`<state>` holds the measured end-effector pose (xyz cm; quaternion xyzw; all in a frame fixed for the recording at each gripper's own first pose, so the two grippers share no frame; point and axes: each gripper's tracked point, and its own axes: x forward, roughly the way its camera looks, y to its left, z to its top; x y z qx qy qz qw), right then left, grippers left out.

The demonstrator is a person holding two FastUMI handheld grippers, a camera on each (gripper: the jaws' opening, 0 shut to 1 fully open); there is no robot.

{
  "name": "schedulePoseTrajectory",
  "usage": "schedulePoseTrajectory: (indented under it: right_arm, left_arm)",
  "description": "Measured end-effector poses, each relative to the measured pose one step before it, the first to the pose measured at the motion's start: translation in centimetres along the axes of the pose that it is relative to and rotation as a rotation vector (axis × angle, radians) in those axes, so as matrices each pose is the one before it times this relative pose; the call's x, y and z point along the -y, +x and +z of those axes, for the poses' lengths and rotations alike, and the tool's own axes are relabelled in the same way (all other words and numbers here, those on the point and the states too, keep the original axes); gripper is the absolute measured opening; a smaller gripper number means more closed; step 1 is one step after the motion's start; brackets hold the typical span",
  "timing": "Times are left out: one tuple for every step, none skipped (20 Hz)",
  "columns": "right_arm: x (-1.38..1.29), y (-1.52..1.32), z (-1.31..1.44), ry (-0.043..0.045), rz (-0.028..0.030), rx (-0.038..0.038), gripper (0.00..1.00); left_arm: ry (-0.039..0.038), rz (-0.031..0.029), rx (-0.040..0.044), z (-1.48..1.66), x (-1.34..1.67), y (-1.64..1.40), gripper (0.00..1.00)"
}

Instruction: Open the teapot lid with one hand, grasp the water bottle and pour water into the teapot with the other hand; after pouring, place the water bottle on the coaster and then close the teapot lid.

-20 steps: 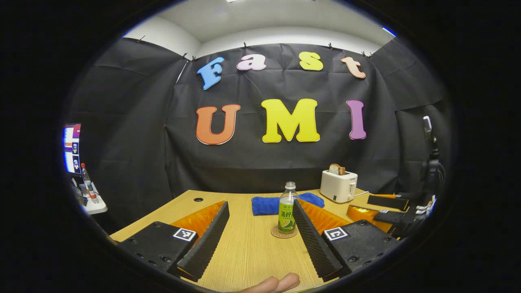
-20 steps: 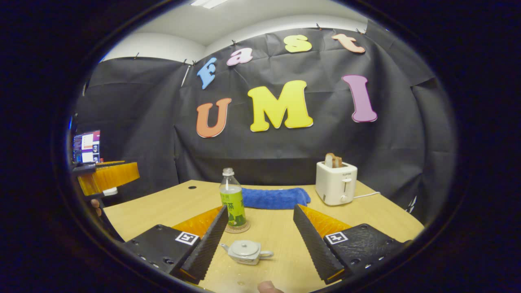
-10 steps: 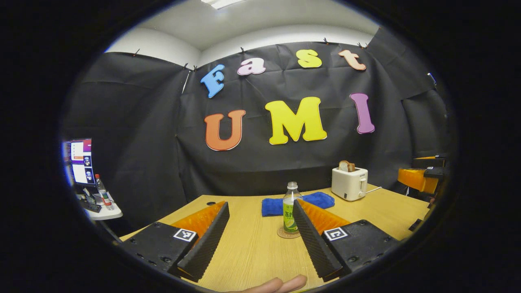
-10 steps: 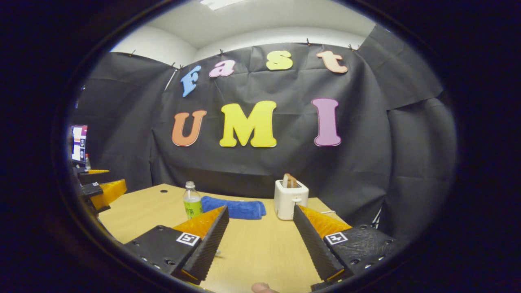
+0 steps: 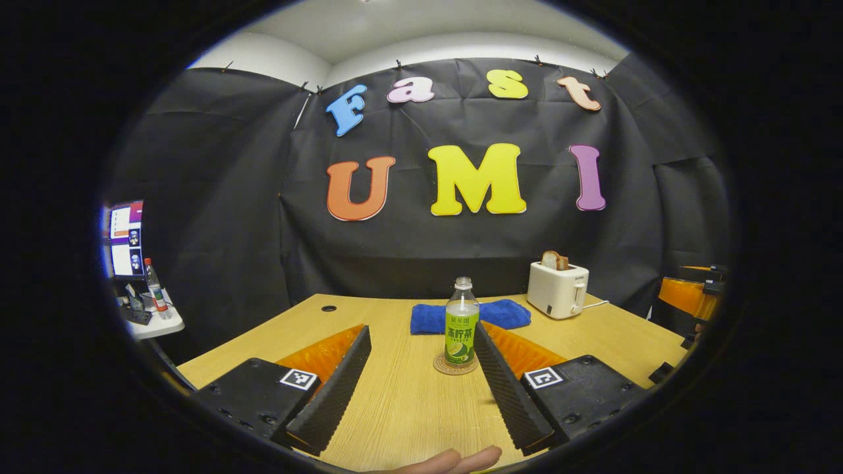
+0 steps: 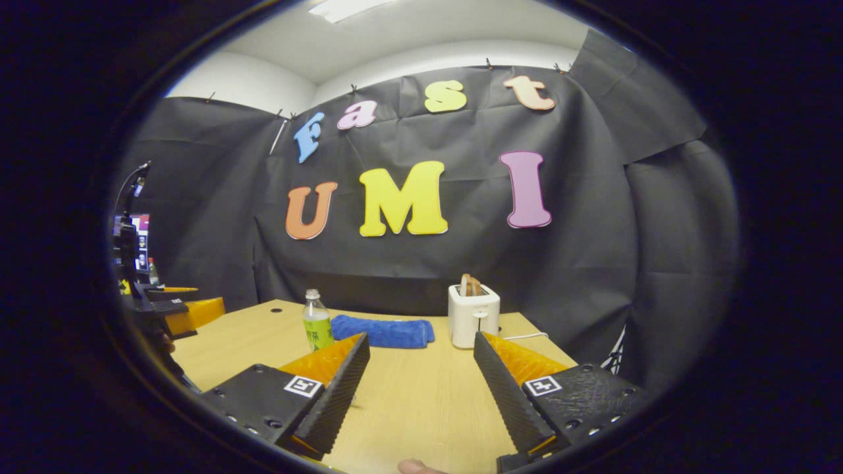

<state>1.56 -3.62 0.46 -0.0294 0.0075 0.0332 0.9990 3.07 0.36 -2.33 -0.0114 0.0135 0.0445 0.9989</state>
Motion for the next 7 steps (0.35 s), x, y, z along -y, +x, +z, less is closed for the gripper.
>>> schedulePoseTrajectory:
  right_arm:
    - [0.088,0.046,-0.059,-0.00039,-0.00312,-0.00145,0.95]
    - [-0.103,0.108,-0.119,-0.00307,-0.00036,-0.00513,0.95]
    - [-0.196,-0.098,-0.102,-0.00367,0.00344,-0.00344,0.96]
    - [-0.217,-0.125,0.056,-0.00548,0.00533,0.00046,0.95]
    - [-0.238,-0.028,-0.015,-0.00505,0.00256,-0.0002,0.96]
    - [-0.147,-0.109,0.09,-0.00571,0.0027,0.00218,0.96]
    - [-0.203,-0.028,0.178,-0.00272,0.00205,0.00544,0.96]
  left_arm:
    - [-0.00136,0.00012,0.00439,0.112,-0.041,0.117,0.98]
    - [0.00116,-0.0023,0.00132,-0.116,0.105,0.003,0.98]
    - [0.00062,-0.00091,-0.00012,-0.044,0.053,-0.041,0.98]
    - [0.00079,-0.00164,-0.00214,0.008,0.098,-0.096,0.98]
    - [0.00112,-0.00409,-0.00234,-0.096,0.151,-0.008,0.98]
    - [0.00525,-0.00597,-0.00188,-0.035,0.24,-0.039,0.98]
    - [0.00574,-0.00309,0.00035,0.113,0.079,-0.056,0.98]
